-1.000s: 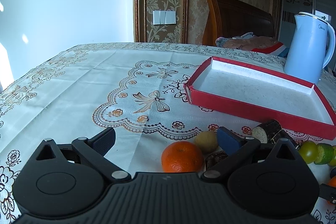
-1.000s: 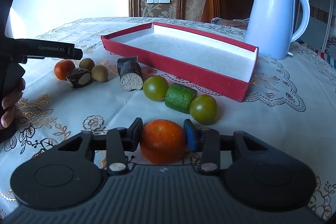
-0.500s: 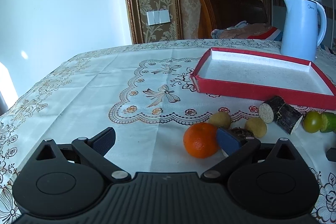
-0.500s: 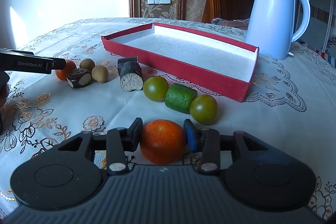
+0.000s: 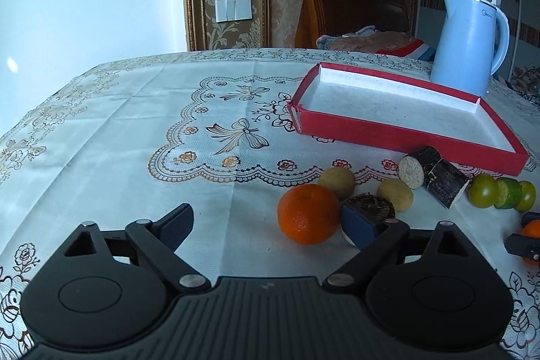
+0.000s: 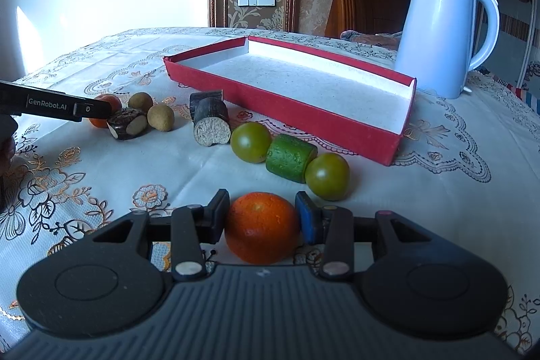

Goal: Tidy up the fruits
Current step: 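Close the right gripper on a mandarin orange while the left gripper approaches another orange, then grasp the second orange with the left gripper while the right gripper lifts its orange toward the tray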

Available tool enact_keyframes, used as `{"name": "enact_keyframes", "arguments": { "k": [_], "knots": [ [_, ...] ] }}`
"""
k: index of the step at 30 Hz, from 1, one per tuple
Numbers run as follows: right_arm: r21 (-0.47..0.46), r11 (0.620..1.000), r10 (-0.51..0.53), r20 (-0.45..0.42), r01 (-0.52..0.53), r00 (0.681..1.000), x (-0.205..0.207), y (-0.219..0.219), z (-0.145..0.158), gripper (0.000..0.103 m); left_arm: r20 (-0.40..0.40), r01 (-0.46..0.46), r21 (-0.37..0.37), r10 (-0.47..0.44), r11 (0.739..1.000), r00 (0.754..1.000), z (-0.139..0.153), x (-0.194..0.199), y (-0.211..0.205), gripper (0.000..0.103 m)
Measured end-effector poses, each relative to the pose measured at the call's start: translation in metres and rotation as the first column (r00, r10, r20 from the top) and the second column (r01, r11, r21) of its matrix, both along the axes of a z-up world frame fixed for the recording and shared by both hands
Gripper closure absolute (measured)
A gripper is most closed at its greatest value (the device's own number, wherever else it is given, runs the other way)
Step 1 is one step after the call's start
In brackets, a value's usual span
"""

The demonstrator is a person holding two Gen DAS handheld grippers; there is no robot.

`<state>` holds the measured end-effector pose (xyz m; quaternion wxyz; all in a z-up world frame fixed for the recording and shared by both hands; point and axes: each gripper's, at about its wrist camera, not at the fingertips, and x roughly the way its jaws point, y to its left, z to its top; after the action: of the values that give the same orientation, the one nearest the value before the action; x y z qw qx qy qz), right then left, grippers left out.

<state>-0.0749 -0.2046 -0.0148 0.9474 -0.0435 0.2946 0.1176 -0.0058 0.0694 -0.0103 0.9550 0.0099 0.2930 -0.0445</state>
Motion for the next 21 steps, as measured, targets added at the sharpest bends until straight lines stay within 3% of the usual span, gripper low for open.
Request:
{"name": "enact_keyframes", "arguments": {
  "k": [3,7,14,21],
  "knots": [
    [-0.005,1.0,0.0,0.001,0.0,1.0,0.0,0.001,0.0,0.063,-0.005,0.03,-0.022,-0.03,0.999,1.0,0.001,0.003,0.0,0.027],
    [-0.009,1.0,0.001,0.003,-0.001,1.0,-0.001,0.001,0.0,0.063,-0.005,0.08,-0.001,-0.08,0.997,0.997,0.0,0.001,-0.006,0.056],
    [-0.01,1.0,0.002,0.003,-0.002,1.0,-0.001,0.001,0.0,0.063,-0.02,0.094,0.081,-0.092,0.992,0.996,-0.006,0.003,-0.02,0.061],
    [-0.018,1.0,0.001,0.003,-0.001,1.0,0.0,0.002,0.0,0.063,-0.012,0.087,0.087,-0.087,0.992,0.996,-0.007,0.001,-0.02,0.062]
  ]
}}
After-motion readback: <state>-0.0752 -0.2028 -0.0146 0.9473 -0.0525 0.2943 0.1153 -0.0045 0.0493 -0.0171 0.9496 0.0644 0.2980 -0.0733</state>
